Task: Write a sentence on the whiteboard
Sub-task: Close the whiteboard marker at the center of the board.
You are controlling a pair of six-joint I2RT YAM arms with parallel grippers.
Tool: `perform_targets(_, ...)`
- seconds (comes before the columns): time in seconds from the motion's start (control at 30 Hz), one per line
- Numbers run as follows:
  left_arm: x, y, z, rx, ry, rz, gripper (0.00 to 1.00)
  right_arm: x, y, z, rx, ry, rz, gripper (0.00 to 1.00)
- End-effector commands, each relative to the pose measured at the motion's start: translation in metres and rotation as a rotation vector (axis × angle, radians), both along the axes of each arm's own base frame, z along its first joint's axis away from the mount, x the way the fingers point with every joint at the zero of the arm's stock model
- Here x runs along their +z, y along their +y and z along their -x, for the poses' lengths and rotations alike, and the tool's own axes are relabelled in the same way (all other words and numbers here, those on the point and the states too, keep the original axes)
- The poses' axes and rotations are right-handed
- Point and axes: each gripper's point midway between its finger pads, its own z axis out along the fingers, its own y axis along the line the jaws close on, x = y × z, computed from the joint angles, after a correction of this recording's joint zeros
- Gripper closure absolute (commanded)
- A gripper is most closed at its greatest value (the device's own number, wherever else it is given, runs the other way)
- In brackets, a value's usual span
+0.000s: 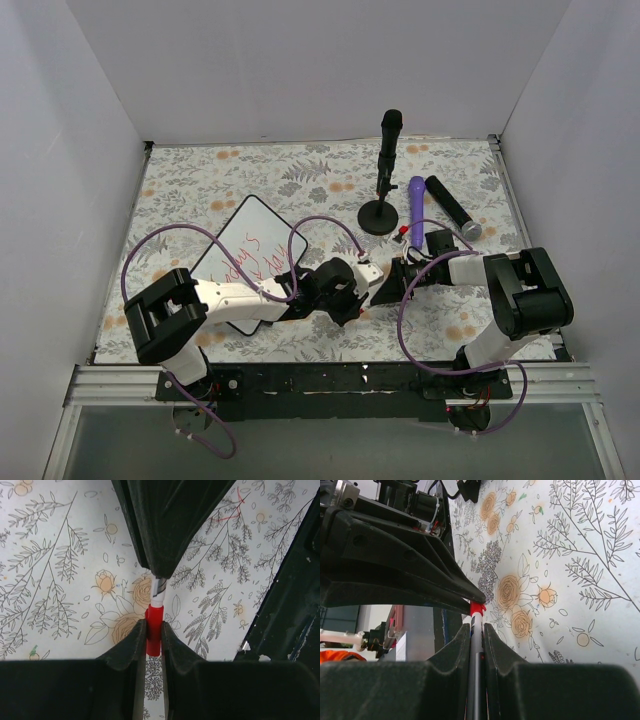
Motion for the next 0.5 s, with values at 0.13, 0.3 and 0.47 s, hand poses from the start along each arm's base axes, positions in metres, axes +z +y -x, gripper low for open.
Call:
perform_targets(0.13,0.069,-0.032,-0.029,0.024,-0.194,0.222,1.00,0.023,0.008,0.002,0.075,-0.043,-0.102,0.99)
perform_targets(0.3,0.081,-0.045,-0.037,-0.023,-0.284,0.272,1.00,0.022,0.011,0.004,0.090,-0.076,-0.078,0.99)
perform_targets(0.47,0.093,-0.060,-0.054,-0.003,-0.372,0.332,1.00,0.018,0.010,0.003,0.081,-0.089,-0.049,0.99)
